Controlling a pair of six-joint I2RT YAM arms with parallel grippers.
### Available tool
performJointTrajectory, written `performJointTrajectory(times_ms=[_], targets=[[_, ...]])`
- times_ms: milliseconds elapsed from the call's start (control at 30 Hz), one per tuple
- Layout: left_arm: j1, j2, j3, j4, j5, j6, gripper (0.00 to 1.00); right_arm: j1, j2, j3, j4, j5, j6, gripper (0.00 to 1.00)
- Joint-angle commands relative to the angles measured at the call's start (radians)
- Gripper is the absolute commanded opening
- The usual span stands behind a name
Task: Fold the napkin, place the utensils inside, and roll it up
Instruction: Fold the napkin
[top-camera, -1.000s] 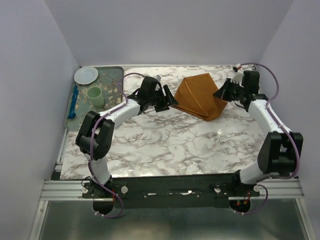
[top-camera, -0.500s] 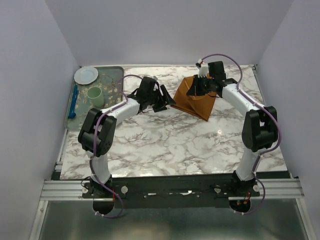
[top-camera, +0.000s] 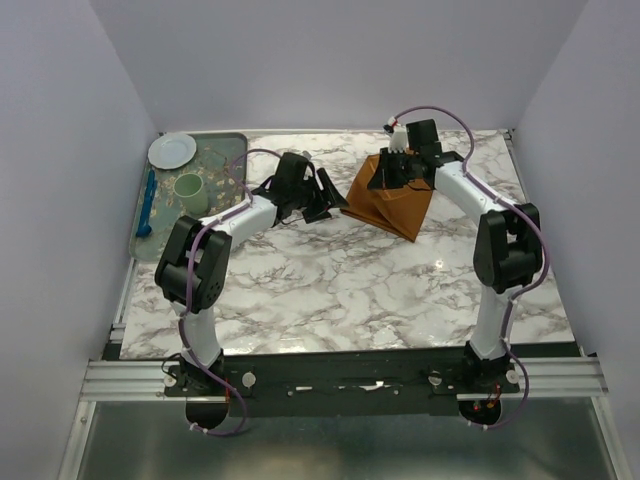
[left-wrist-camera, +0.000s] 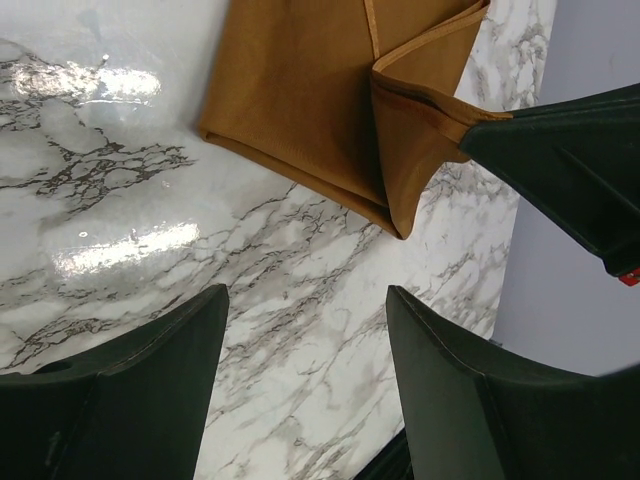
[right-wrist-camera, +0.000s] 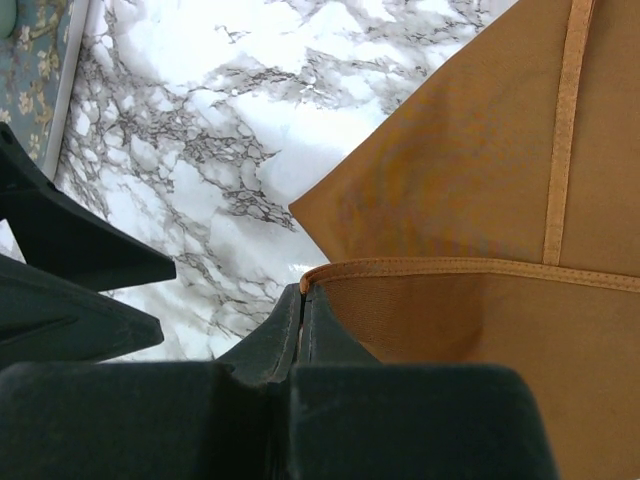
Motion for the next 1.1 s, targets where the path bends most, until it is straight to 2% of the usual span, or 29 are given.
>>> performJointTrajectory(times_ms=[0,800,900,1067], targets=[[0.006,-0.006,-0.005,0.025,-0.016,-0.007,0.73,0.009,0.058,0.054,-0.017,0.028,0.046,0.02],[0.023,-0.019,-0.026,0.037,-0.002,-0.018,0.72,0.046,0.23,0.183,-0.042,0.036,0.122,0.05],[0.026,-0.018,-0.023,0.039,0.001,-0.017,0.72,0.047,0.243,0.189,-0.053,0.028,0.124,0.08],[0.026,0.007,-0.006,0.054,0.016,-0.037,0.72,0.047,0.25,0.211,-0.077,-0.084,0.139,0.2]])
